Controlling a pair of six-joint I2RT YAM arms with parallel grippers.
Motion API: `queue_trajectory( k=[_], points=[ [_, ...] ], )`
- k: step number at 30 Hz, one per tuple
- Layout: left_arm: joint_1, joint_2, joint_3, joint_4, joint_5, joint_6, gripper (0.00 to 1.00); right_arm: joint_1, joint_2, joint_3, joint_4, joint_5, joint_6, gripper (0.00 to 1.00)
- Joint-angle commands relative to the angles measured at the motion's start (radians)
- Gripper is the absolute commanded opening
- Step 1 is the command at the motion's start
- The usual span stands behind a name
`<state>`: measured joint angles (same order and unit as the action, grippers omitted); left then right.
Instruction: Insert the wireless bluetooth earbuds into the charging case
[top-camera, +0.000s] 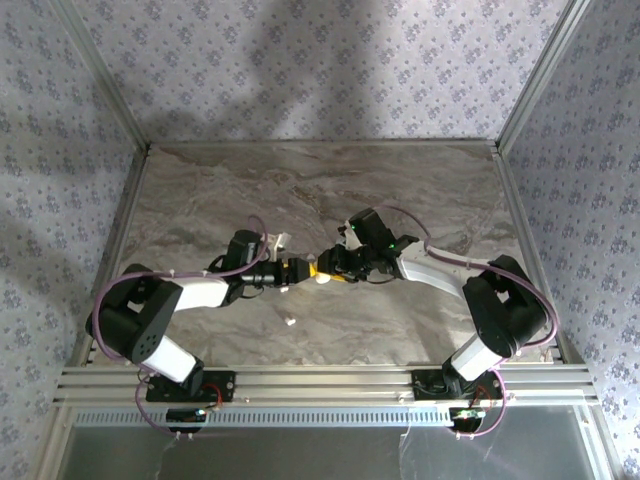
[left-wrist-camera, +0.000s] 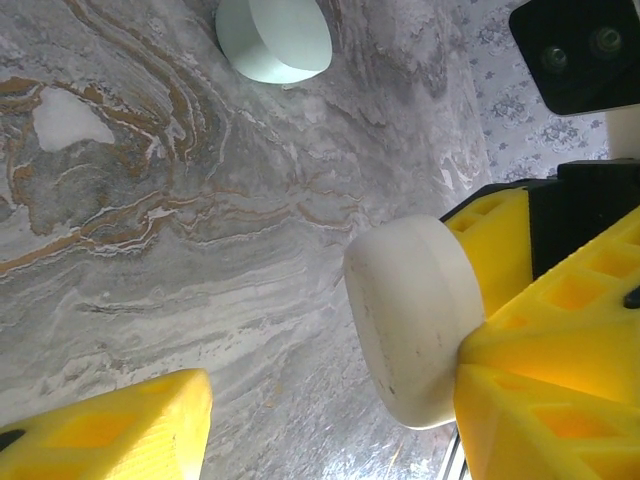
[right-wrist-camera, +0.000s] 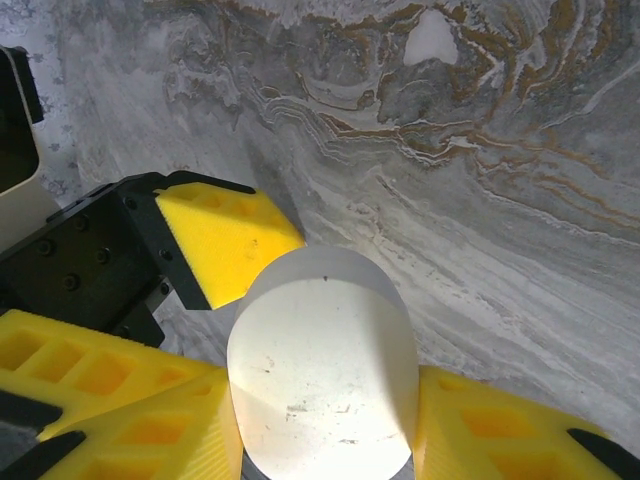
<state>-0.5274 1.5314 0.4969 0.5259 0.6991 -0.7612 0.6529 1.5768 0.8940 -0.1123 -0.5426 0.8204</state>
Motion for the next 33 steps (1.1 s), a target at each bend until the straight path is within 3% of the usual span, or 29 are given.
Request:
queue_trajectory(
  k=[1,20,27,30,33],
  points=[
    [0.007,0.025,0.031,0.002,0.006,0.012,0.65,0.002,-0.009,-0.009,0.046,-0.059,0.023,0.44],
    [0.031,0.069,0.058,-0.075,-0.011,0.030,0.64,-0.032,-0.090,-0.053,0.023,-0.068,0.023,0.43],
    [0.058,0.003,0.026,-0.058,-0.016,0.028,0.63,-0.053,-0.106,-0.068,-0.013,-0.048,0.000,0.43],
    [0.058,-0.046,0.005,-0.029,-0.007,0.027,0.54,-0.055,-0.101,-0.073,-0.015,-0.043,-0.004,0.43],
    [0.050,-0.080,-0.011,0.027,0.024,0.014,0.31,-0.055,-0.090,-0.075,-0.009,-0.042,-0.005,0.43]
  ],
)
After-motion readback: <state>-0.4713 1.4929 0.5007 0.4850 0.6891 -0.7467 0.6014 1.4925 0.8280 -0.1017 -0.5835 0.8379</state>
